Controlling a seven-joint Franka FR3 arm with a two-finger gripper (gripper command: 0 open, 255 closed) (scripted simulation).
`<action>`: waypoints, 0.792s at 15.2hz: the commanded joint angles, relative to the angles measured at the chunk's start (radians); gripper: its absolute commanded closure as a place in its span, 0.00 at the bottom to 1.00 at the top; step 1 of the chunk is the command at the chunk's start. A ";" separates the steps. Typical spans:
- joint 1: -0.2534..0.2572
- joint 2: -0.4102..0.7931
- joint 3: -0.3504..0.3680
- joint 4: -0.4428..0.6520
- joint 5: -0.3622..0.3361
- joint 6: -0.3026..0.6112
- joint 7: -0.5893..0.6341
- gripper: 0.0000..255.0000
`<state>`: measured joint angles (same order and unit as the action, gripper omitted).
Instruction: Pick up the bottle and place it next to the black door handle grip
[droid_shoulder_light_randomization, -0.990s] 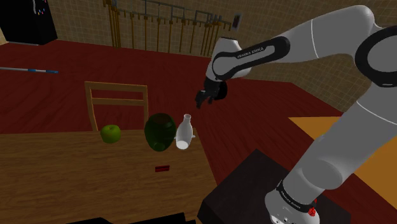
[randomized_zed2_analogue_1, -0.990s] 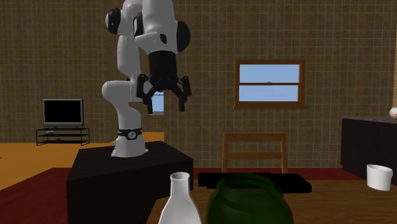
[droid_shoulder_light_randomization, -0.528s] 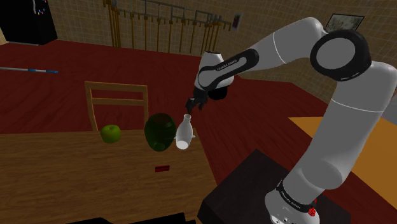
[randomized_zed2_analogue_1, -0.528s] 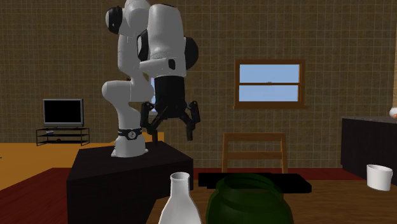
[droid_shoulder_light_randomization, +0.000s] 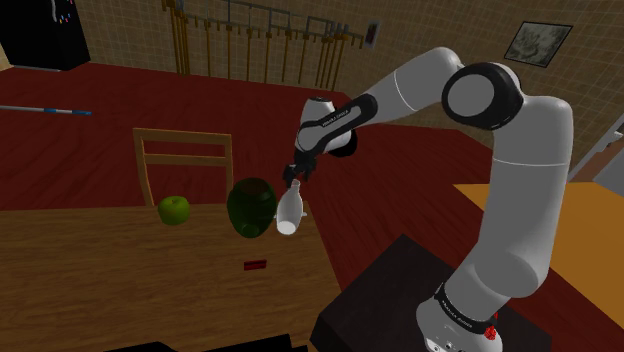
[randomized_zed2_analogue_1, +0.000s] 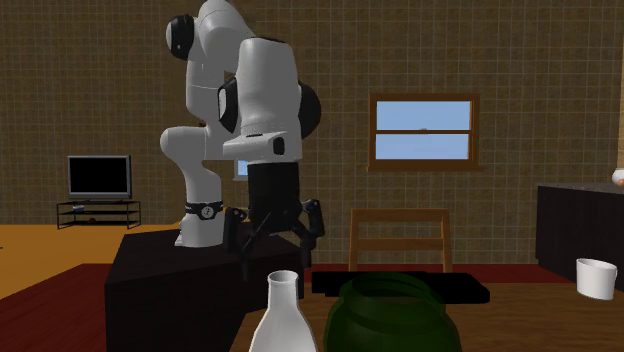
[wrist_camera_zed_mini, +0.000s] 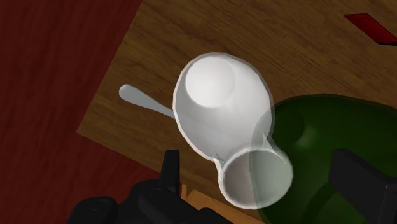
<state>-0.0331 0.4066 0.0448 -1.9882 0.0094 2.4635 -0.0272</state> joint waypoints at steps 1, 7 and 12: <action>0.003 0.023 0.000 0.005 -0.002 0.018 0.003 0.00; 0.004 0.061 -0.001 0.008 -0.003 0.053 0.004 0.00; 0.004 0.061 -0.001 0.008 -0.003 0.053 0.004 0.00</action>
<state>-0.0290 0.4675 0.0436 -1.9800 0.0062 2.5164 -0.0232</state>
